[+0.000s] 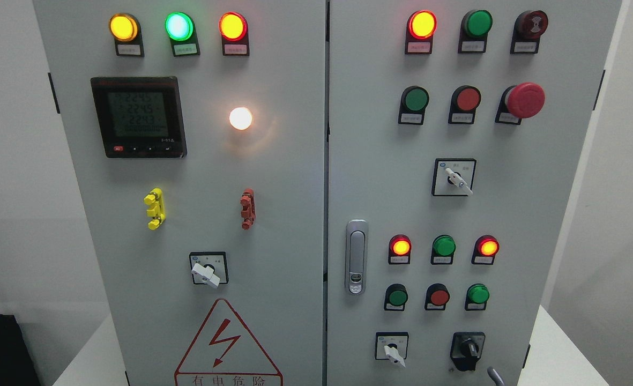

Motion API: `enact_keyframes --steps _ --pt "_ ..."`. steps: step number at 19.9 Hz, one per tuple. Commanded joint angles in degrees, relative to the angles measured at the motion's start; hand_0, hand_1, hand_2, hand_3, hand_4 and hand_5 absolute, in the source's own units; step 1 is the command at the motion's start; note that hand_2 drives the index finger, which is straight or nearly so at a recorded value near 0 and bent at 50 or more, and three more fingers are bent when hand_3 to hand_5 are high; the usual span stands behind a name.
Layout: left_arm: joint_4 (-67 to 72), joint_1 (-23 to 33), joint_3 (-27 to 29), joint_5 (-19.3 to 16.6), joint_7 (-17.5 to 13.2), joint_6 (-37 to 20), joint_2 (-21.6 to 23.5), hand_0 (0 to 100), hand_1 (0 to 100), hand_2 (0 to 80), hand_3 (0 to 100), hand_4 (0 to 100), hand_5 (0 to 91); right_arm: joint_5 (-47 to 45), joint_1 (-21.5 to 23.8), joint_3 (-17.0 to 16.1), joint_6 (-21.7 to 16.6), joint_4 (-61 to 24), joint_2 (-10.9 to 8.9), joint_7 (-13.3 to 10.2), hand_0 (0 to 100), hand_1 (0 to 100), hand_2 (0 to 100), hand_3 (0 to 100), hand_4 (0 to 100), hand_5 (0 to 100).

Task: Trip black knob to open circuit
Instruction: 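Raise the right hand up to the black rotary knob at the bottom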

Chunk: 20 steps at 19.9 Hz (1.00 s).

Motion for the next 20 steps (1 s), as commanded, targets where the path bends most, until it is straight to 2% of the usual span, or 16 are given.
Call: enact_keyframes --steps 1,12,20 --pt "0.0 -0.1 0.1 0.1 0.0 -0.2 0.0 12 39 0.0 0 0 0.0 -0.1 -0.9 0.3 -0.2 -1.5 -0.11 -0.3 0 0 4 100 100 100" --pt "0.0 -0.1 0.1 0.1 0.0 -0.1 0.0 12 39 0.0 0 0 0.0 -0.1 -1.7 0.4 -0.1 -0.7 -0.29 -0.2 0 0 4 100 100 100" --pt "0.0 -0.1 0.1 0.1 0.0 -0.2 0.0 12 39 0.0 0 0 0.0 0.1 -1.3 2.3 -0.2 -0.3 -0.20 -0.2 0 0 4 100 100 100"
